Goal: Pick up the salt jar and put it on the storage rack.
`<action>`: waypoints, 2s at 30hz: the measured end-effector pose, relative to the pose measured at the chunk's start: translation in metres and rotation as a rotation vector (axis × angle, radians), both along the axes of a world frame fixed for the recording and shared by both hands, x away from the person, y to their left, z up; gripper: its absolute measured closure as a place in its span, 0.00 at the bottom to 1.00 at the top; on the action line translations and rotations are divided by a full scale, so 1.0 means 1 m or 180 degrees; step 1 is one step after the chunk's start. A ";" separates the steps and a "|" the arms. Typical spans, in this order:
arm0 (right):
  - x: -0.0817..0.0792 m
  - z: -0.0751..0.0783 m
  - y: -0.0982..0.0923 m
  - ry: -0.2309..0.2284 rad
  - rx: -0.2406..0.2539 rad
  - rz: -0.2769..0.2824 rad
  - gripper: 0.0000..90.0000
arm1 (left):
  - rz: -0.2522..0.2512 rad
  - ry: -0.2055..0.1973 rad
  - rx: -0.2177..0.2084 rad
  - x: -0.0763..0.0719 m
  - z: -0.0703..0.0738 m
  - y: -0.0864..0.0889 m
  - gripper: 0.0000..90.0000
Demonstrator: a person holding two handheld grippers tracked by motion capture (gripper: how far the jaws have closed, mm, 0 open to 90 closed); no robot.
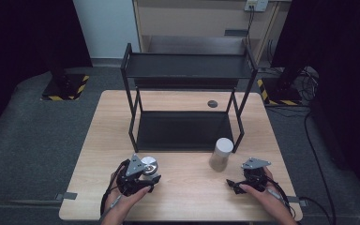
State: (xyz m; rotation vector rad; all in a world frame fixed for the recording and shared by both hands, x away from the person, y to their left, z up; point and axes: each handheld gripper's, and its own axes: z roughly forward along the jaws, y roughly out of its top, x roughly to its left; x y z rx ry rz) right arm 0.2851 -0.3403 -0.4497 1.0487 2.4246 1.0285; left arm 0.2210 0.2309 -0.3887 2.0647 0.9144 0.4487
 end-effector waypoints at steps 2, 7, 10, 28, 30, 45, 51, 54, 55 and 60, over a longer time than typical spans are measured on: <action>0.000 0.000 0.000 0.0000 0.0000 0.0002 0.01 | -0.0024 -0.0013 0.0021 0.000 0.004 -0.001 0.33; 0.000 0.000 0.000 0.0000 0.0001 0.0004 0.01 | -0.0035 -0.0032 0.0009 0.003 0.012 0.002 0.33; 0.000 0.000 0.000 0.0000 0.0001 0.0005 0.01 | -0.0087 -0.0052 0.0014 0.007 0.018 0.006 0.33; 0.001 0.000 -0.001 0.0001 0.0002 0.0021 0.01 | -0.0536 -0.0150 0.0125 0.053 0.063 -0.003 0.33; 0.001 0.000 -0.001 0.0000 0.0001 0.0021 0.01 | -0.0566 -0.0160 0.0124 0.059 0.070 -0.005 0.33; 0.002 0.000 -0.001 -0.0001 0.0001 0.0040 0.01 | -0.0695 -0.0250 0.0186 0.085 0.122 -0.008 0.33; 0.002 0.000 -0.002 -0.0001 0.0002 0.0044 0.01 | -0.0716 -0.0253 0.0205 0.096 0.135 -0.007 0.33; 0.003 0.000 -0.002 -0.0002 0.0003 0.0049 0.01 | -0.0760 -0.0249 0.0210 0.102 0.142 -0.006 0.33; 0.003 0.000 -0.002 -0.0002 0.0003 0.0050 0.01 | -0.0778 -0.0249 0.0227 0.104 0.145 -0.006 0.33; 0.003 0.000 -0.002 -0.0002 0.0002 0.0055 0.01 | -0.0832 -0.0264 0.0217 0.115 0.156 -0.008 0.33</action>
